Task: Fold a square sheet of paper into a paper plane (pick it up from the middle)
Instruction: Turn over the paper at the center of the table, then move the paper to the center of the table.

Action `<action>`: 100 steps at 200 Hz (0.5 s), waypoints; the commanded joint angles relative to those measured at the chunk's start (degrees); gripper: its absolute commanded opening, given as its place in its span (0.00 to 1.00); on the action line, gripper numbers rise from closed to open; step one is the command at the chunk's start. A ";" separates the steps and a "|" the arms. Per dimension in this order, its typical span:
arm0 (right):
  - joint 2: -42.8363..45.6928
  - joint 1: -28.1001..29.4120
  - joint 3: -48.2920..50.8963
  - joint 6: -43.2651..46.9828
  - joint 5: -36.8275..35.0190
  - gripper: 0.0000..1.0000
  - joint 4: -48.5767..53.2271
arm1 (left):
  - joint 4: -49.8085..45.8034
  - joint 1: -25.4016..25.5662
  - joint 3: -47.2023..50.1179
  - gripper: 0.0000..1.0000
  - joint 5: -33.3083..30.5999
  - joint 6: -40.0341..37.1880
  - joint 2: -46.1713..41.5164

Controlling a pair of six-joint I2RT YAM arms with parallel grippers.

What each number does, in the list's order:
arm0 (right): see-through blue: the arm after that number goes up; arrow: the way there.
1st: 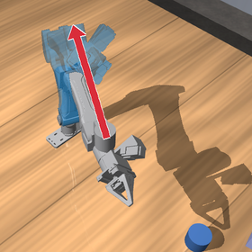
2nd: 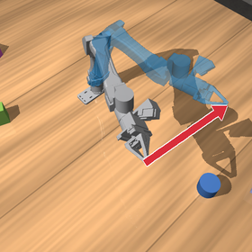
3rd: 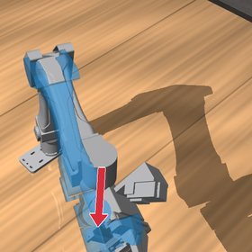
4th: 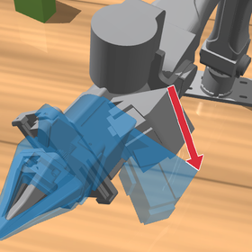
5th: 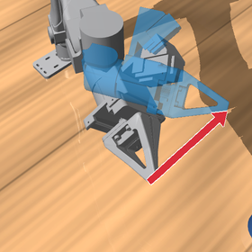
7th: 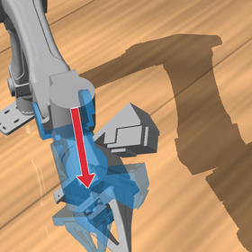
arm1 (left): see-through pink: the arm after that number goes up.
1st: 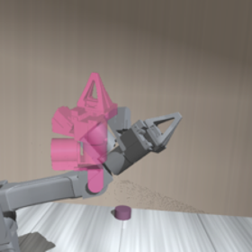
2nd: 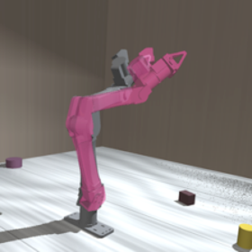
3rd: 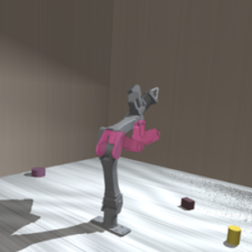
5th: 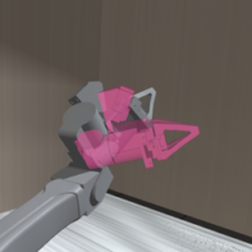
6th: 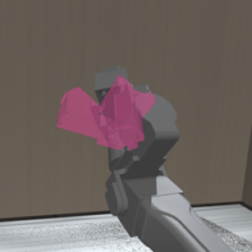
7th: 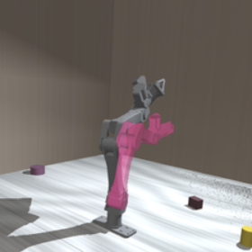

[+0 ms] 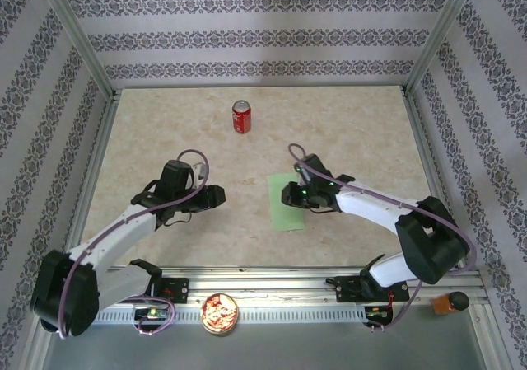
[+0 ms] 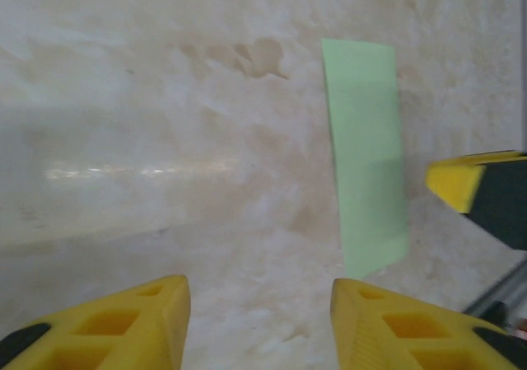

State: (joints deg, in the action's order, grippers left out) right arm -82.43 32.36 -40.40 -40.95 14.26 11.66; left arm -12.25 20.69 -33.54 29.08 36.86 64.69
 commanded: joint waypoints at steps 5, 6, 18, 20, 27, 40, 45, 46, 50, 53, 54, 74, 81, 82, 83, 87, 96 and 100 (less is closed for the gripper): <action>2.31 -5.33 6.28 -2.02 12.17 0.20 -10.76 | 10.92 2.01 -0.36 0.45 8.28 3.91 3.84; 2.29 -5.53 6.33 -2.02 12.36 0.19 -10.82 | 11.19 2.13 -0.33 0.45 8.28 3.96 3.94; 2.06 -7.36 7.12 -1.59 13.99 0.16 -11.13 | 13.73 3.53 -0.30 0.45 8.36 4.40 5.10; 2.07 -7.63 7.17 -1.59 14.09 0.16 -11.13 | 14.09 3.69 -0.36 0.45 8.43 4.46 5.36; 1.78 -8.34 7.58 -1.78 14.25 0.14 -11.25 | 15.04 4.29 -0.55 0.45 8.49 4.57 5.94; 0.94 -9.51 8.22 -2.28 15.71 0.11 -12.40 | 16.29 5.07 -0.89 0.45 8.45 4.88 7.22; 0.45 -9.80 8.39 -2.37 16.55 0.10 -13.05 | 16.57 5.31 -0.96 0.45 8.40 5.06 7.67; 0.40 -9.78 8.40 -2.38 16.66 0.10 -13.15 | 16.65 5.32 -0.94 0.45 8.38 5.10 7.75; 0.14 -9.92 8.41 -2.34 16.98 0.09 -13.40 | 16.79 5.45 -1.06 0.45 8.30 5.15 8.09; -0.09 -9.94 8.41 -2.32 17.02 0.09 -13.42 | 16.89 5.50 -1.04 0.45 8.28 5.29 8.32; -0.14 -9.99 8.41 -2.35 16.98 0.09 -13.42 | 16.95 5.50 -1.07 0.45 8.27 5.31 8.42; -1.57 -10.45 7.90 -1.90 14.97 0.09 -11.26 | 17.41 5.90 -1.33 0.45 8.36 5.93 9.79; -2.16 -10.61 7.92 -1.77 14.22 0.09 -10.56 | 17.65 6.04 -1.39 0.45 8.50 6.10 10.33; -2.27 -10.63 7.94 -1.77 14.09 0.09 -10.50 | 17.67 6.08 -1.41 0.45 8.52 6.11 10.40; -2.37 -10.64 7.96 -1.77 13.97 0.09 -10.42 | 17.69 6.06 -1.43 0.45 8.57 6.16 10.43; -2.80 -10.73 8.12 -1.77 13.54 0.09 -10.10 | 17.85 6.14 -1.40 0.45 8.62 6.26 10.67; -3.56 -10.98 8.48 -1.84 12.90 0.08 -9.69 | 18.21 6.36 -1.47 0.45 8.71 6.54 11.32; -3.99 -11.08 8.69 -1.93 12.96 0.08 -9.72 | 18.50 6.54 -1.51 0.44 8.65 6.77 11.61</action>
State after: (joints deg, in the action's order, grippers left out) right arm -84.07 22.22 -32.49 -42.94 27.92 1.02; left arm 2.46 25.93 -33.69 36.47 42.00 75.05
